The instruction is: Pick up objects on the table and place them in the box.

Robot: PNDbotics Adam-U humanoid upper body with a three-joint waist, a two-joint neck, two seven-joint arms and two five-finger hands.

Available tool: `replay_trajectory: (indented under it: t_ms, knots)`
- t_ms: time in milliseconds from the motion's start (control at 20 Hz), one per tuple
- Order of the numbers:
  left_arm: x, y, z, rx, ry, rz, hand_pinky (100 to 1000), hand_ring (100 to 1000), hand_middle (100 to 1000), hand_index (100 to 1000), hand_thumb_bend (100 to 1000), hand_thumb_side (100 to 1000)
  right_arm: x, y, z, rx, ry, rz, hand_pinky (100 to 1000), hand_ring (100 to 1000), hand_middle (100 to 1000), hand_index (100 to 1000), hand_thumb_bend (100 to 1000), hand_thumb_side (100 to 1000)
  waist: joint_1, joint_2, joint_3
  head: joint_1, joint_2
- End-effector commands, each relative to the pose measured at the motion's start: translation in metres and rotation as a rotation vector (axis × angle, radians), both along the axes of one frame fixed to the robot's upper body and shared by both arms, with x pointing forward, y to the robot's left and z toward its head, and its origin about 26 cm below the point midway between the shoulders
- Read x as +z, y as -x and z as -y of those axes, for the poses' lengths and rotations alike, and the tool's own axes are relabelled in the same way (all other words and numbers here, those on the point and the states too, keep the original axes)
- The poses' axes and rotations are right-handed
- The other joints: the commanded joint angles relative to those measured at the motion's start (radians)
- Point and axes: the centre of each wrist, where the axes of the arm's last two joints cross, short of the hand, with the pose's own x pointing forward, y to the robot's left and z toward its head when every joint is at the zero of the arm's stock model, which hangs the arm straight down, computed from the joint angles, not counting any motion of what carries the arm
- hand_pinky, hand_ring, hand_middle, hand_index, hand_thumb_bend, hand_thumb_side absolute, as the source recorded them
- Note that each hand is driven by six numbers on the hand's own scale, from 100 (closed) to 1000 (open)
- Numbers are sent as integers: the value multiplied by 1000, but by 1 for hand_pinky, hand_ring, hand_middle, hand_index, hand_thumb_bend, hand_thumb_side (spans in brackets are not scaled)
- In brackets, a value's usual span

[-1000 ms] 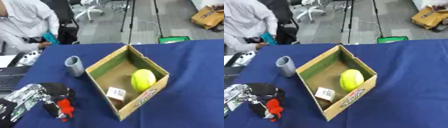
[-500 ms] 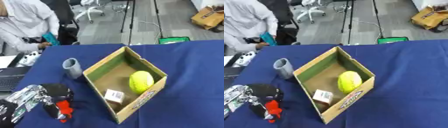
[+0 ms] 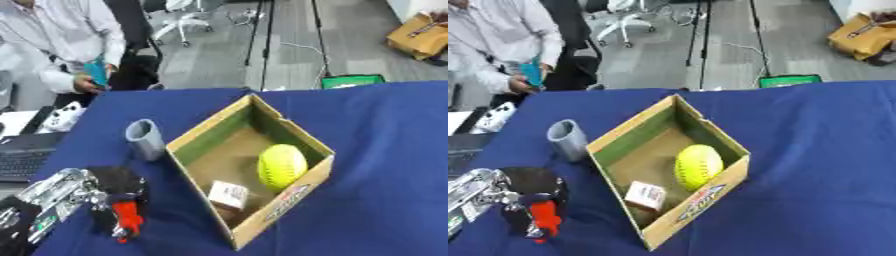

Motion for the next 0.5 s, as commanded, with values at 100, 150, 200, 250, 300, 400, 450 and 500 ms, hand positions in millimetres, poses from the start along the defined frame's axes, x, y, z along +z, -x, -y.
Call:
replay_trajectory:
  t_ms: [100, 150, 200, 250, 300, 400, 450, 500]
  knots:
    - [5, 0, -9, 19, -38, 20, 150, 456, 496, 619, 508, 217, 10, 5, 1, 2, 17, 36, 619, 472, 351, 460, 100, 593, -5, -13, -2, 3, -16]
    - [5, 0, -9, 20, -37, 24, 150, 456, 496, 619, 508, 217, 11, 5, 1, 2, 17, 36, 619, 472, 351, 460, 100, 593, -5, -13, -2, 4, -16]
    - [6, 0, -9, 22, -36, 29, 142, 449, 492, 611, 486, 205, 11, 5, 1, 2, 18, 36, 620, 472, 351, 461, 100, 593, -5, -13, -3, 4, -16]
    - [6, -1, -9, 23, -36, 34, 142, 449, 492, 611, 486, 205, 11, 5, 1, 2, 18, 36, 620, 472, 351, 461, 100, 593, -4, -13, -2, 3, -16]
    - [7, -1, -9, 23, -37, 40, 131, 443, 485, 602, 435, 201, 11, 5, 1, 3, 18, 36, 620, 472, 351, 461, 100, 594, -4, -13, -2, 3, -17]
    - [9, -1, -8, 26, -27, 57, 124, 441, 485, 600, 410, 204, 10, 5, 1, 4, 18, 36, 619, 472, 351, 461, 100, 594, -2, -13, -1, 2, -18]
    - [11, -2, -7, 26, -22, 65, 124, 441, 485, 600, 410, 204, 10, 5, 1, 5, 19, 36, 619, 472, 351, 461, 100, 594, -2, -14, -1, 2, -18]
    - [12, -2, -7, 26, -18, 72, 115, 439, 487, 598, 409, 205, 10, 5, 1, 5, 19, 36, 619, 472, 351, 461, 100, 594, -1, -14, 0, 1, -19]
